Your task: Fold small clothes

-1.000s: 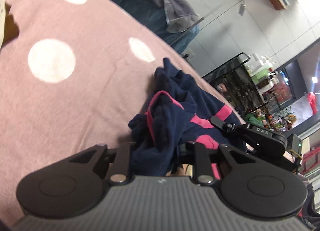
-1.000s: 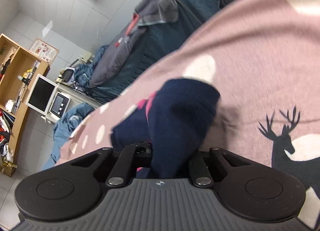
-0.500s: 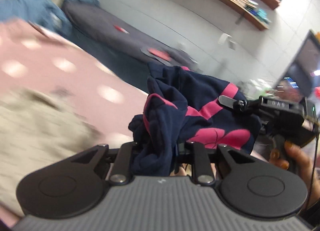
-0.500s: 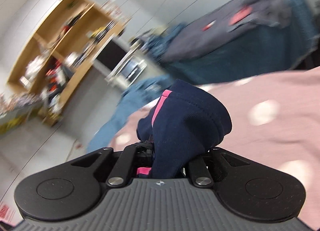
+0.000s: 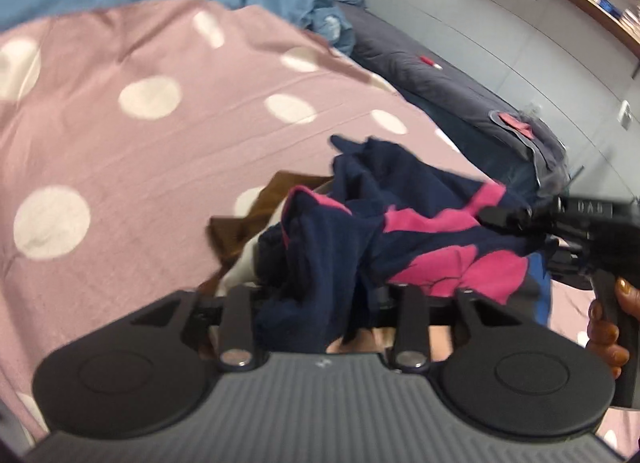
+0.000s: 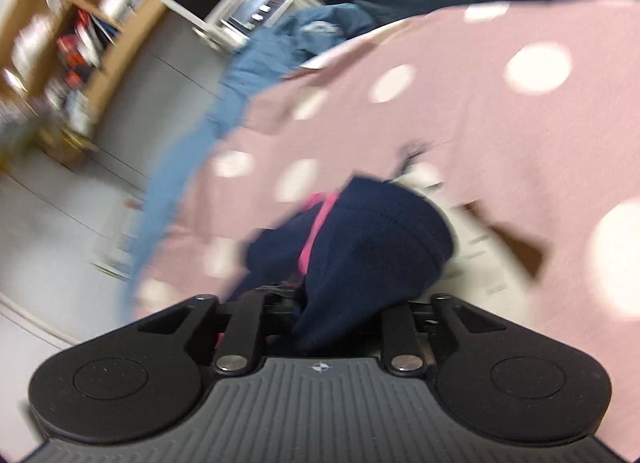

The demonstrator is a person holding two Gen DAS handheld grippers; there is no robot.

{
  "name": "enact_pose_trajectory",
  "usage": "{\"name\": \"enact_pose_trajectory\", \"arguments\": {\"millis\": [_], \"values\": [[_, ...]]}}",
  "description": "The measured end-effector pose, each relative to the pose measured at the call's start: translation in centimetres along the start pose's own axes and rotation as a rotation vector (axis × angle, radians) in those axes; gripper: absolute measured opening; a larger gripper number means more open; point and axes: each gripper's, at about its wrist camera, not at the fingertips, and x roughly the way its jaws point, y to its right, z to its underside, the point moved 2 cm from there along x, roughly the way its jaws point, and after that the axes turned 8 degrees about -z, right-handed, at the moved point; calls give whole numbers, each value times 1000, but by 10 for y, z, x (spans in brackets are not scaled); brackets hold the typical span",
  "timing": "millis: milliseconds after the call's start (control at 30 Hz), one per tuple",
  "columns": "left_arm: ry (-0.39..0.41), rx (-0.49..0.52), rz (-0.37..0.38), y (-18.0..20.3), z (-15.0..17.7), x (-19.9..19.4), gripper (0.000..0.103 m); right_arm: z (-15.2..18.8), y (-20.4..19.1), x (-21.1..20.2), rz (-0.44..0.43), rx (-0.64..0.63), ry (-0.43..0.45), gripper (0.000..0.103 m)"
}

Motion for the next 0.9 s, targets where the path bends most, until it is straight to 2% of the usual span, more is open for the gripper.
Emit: {"name": "enact_pose_trajectory", "arguments": {"millis": [67,133,200,233,267,300,333,367,400,467,533,600,633,667,733,800,833,867,900], "values": [[-13,-12,-1,-5,2,-8,62,-5,8,-23,18,6,30,63],[-2,50,-100,-5,3,-24,80,-11,8,-53,38,-11,81,63],[88,152,-201,0,2,-47,81,-17,-12,-80,35,-137,108,57],[135,192,-223,8,-1,-61,81,-15,-25,-86,13,-212,100,52],[169,228,-214,16,-2,-73,81,-13,-38,-86,-24,-274,83,50],[185,267,-172,27,-4,-82,81,-10,-49,-88,-79,-316,63,47],[182,302,-119,38,-5,-84,81,-6,-59,-87,-120,-340,41,41],[174,326,-84,47,-5,-81,81,-2,-65,-83,-130,-357,20,40],[169,346,-69,55,-3,-75,81,2,-70,-75,-116,-378,1,40],[150,367,-111,62,1,-53,80,15,-70,-60,-35,-446,-30,43],[79,369,-136,59,10,-27,81,34,-57,-46,43,-482,-90,44],[49,391,-145,58,24,-14,86,55,-41,-35,131,-537,-161,44],[55,410,-152,59,31,-13,94,63,-36,-32,151,-557,-188,45],[60,430,-163,61,36,-13,98,66,-33,-31,166,-568,-193,45],[62,447,-177,62,39,-15,100,64,-37,-37,172,-566,-180,45],[25,428,-191,61,31,-20,103,58,-53,-50,171,-582,-172,55],[6,412,-189,60,25,-26,103,55,-67,-52,180,-610,-166,67],[2,397,-187,59,20,-35,103,54,-81,-62,185,-643,-156,83],[12,389,-185,60,15,-47,103,53,-95,-72,184,-671,-148,94]]}}
